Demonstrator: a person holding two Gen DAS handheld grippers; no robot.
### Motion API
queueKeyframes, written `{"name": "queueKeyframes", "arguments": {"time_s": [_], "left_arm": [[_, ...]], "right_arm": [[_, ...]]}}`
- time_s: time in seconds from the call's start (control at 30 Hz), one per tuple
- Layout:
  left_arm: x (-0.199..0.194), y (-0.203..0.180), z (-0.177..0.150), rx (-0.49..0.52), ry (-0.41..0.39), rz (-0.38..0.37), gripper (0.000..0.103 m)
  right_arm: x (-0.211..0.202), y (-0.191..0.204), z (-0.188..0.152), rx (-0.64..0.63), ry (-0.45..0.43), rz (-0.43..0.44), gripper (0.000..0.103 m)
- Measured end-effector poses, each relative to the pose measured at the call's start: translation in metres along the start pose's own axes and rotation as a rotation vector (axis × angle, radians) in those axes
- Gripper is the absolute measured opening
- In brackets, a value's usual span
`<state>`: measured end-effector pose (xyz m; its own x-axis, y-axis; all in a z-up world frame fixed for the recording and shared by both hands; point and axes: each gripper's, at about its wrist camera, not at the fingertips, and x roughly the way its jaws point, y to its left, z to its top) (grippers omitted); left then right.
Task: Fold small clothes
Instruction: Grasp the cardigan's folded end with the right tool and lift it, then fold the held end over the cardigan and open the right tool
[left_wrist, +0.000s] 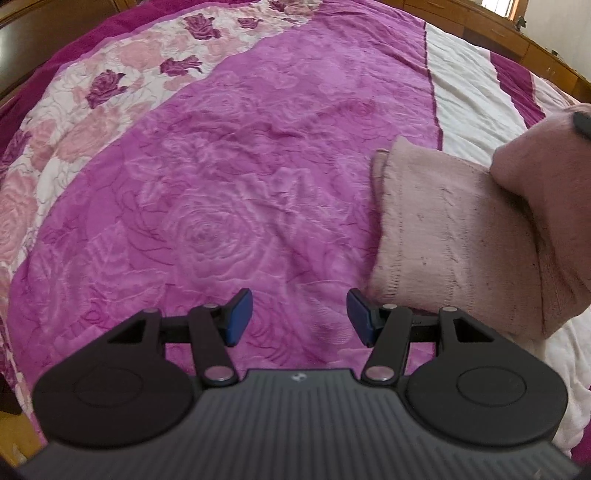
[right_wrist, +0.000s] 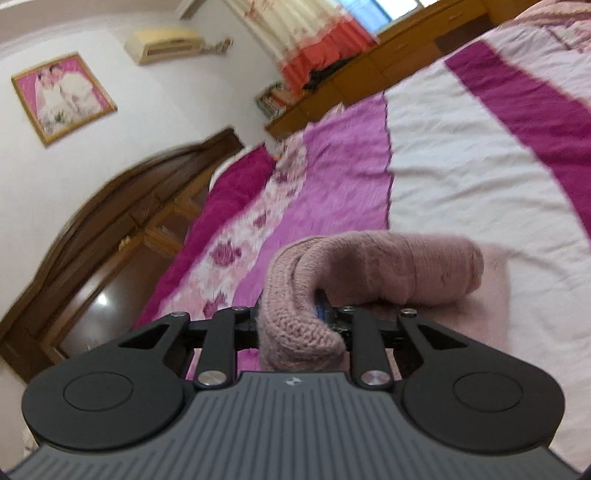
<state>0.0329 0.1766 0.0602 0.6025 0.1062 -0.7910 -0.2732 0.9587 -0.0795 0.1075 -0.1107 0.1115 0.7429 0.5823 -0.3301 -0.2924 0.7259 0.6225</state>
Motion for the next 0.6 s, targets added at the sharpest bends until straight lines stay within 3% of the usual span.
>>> {"name": "queueKeyframes", "arguments": {"time_s": [0.2, 0.33, 0.4, 0.6], "left_arm": [[-0.001, 0.018, -0.001, -0.032, -0.009, 0.006, 0.058], [0.001, 0.028, -0.001, -0.053, -0.009, 0.004, 0.058], [0.003, 0.031, -0.001, -0.063, -0.011, -0.004, 0.058], [0.004, 0.031, 0.003, -0.079, -0.022, -0.036, 0.058]], "right_arm": [[0.053, 0.015, -0.046, -0.033, 0.129, -0.026, 0.025], [0.076, 0.016, -0.074, -0.056, 0.183, -0.086, 0.026], [0.082, 0.013, -0.083, -0.048, 0.196, -0.085, 0.029], [0.078, 0.019, -0.087, -0.073, 0.203, -0.041, 0.052]]}}
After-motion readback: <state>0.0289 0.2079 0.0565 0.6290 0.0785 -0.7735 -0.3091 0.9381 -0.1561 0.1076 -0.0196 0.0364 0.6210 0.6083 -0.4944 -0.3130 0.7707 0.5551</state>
